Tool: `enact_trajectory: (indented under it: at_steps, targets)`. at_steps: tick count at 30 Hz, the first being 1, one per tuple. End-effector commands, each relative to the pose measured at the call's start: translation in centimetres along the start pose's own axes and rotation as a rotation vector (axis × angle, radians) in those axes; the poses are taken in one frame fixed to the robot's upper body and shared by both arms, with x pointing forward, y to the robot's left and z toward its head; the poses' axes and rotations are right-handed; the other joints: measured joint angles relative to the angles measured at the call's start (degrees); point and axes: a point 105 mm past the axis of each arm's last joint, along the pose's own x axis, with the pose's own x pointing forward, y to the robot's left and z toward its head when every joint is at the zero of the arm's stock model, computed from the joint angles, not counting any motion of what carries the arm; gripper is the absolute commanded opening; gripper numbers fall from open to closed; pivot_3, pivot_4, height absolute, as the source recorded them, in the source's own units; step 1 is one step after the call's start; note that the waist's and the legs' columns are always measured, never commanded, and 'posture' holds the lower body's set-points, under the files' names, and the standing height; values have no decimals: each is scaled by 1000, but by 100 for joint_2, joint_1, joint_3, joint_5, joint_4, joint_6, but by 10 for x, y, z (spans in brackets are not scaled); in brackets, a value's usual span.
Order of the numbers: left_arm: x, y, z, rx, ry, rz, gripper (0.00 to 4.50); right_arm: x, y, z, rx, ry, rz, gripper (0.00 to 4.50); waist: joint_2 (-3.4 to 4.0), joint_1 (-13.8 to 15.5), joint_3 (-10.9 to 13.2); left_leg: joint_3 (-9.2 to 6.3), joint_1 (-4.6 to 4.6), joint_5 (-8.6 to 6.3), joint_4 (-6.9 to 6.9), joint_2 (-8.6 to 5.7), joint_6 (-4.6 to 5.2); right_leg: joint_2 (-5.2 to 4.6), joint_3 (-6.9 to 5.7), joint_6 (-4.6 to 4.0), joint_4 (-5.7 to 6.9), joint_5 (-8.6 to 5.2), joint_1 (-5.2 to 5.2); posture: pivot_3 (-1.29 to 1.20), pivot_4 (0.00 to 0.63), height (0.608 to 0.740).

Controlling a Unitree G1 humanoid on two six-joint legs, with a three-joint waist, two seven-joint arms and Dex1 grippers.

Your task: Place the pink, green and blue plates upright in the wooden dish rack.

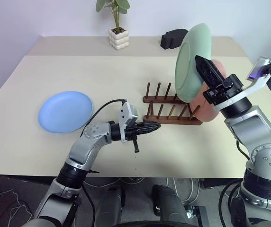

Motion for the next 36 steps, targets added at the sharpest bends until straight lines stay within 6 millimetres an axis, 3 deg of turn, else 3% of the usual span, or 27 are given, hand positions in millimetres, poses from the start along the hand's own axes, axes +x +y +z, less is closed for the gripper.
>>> enact_trajectory:
  at_steps: [1, 10, 22, 25, 32, 36]
  targets:
    - [-2, 1, 15, 67, -38, 14, 0, 0, 3, 3, 12, -21, 9, 15, 0, 0, 0, 0, 0, 0, 0, 0, 0, 0, 0, 0, 0, 0, 0, 0, 150, 740]
    - [-16, 14, 15, 104, -12, 90, 0, -2, -7, -6, 46, 7, -38, 15, 0, 0, 0, 0, 0, 0, 0, 0, 0, 0, 0, 0, 0, 0, -1, 0, 150, 740]
    - [-19, 18, 17, 110, -7, 105, 0, -7, -15, -13, 64, 28, -67, 15, 0, 0, 0, 0, -1, 0, 0, 0, 0, 0, 0, 0, -1, 0, -1, 0, 150, 740]
    - [-18, 18, 16, 107, -7, 101, 0, -8, -15, -13, 70, 27, -68, 859, 0, 0, 0, 0, -1, 0, -1, 0, 0, 0, 0, 0, -2, 0, -1, 0, 150, 740]
    - [-18, 19, 14, 105, -7, 99, 0, -8, -16, -12, 64, 27, -68, 4325, 0, 0, 0, 0, -1, 0, -1, 0, 0, 0, 0, 0, -2, 0, -2, 0, 150, 740]
    - [-18, 18, 12, 103, -7, 97, 0, -8, -16, -11, 53, 26, -70, 4424, 0, 0, 0, 0, -1, 0, -1, 1, 0, 0, 0, 0, -2, 0, -2, 0, 150, 740]
